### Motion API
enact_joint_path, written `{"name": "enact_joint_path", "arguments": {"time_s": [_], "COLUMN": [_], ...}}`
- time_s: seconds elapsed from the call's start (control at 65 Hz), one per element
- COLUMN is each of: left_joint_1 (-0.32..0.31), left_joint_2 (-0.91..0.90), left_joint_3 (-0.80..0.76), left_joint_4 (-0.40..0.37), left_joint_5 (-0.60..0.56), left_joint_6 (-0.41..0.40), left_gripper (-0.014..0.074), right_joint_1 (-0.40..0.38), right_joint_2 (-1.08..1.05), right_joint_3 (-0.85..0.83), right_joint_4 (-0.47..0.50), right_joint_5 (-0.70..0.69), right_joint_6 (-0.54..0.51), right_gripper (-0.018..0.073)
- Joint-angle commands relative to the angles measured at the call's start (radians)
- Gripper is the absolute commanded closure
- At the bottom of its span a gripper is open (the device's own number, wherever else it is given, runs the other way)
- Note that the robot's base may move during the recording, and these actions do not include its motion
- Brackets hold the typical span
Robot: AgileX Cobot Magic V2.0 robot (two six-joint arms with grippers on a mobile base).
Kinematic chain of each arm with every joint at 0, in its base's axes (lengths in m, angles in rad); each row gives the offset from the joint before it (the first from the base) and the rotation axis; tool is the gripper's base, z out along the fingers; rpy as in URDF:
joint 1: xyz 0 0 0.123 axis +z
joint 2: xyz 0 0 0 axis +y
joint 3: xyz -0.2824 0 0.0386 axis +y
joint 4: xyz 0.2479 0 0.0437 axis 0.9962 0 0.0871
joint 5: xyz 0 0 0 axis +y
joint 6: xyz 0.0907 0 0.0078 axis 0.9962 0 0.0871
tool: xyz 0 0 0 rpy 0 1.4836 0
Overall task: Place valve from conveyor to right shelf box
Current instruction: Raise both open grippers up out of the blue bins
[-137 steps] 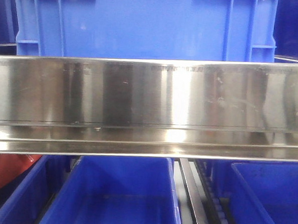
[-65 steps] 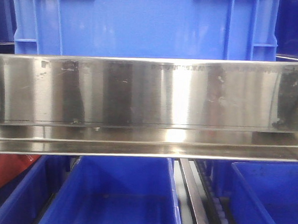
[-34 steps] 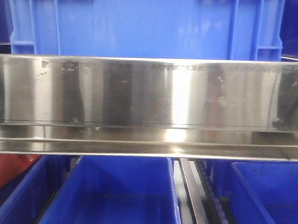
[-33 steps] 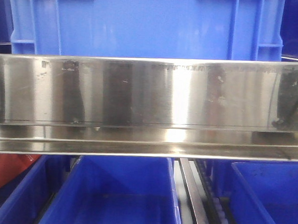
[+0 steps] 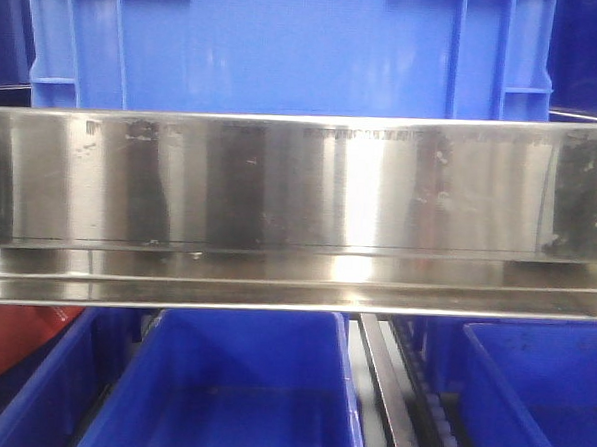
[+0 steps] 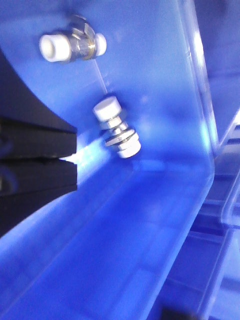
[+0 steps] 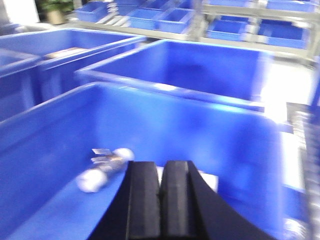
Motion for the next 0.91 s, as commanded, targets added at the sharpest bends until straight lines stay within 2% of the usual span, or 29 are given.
{"name": "enact_joint_path", "arguments": {"time_s": [0.0,0.231,0.415,0.676,0.892], "left_joint_1": [0.003,0.003,0.014,0.014,0.014], "left_joint_2": [-0.061,-0.258,-0.476,-0.792,-1.026], "left_joint_3": [0.031,0.327,0.634,0.945,1.084], "left_joint_4": [-0.007,-0.026,-0.033,-0.033,-0.033], "left_joint_5": [-0.065,-0.229,-0.348,-0.352,-0.341], "left_joint_6": [-0.005,-0.005,-0.005,-0.005,-0.005], "left_gripper": [0.0707,0.0707,0.0707,0.0707,0.0707], "right_joint_1": [-0.033,-0.102,-0.112,-0.112,-0.112], "right_joint_2": [-0.072,-0.268,-0.447,-0.717,-0.934], "right_joint_3": [0.03,0.248,0.476,0.747,0.917], "right_joint_4": [0.01,0.01,0.01,0.01,0.01], "right_joint_5": [-0.009,-0.055,-0.102,-0.176,-0.178], "right_joint_6": [-0.001,-0.001,-0.001,-0.001,-0.001], "right_gripper": [0.0721,0.0721,0.0721,0.0721,0.0721]}}
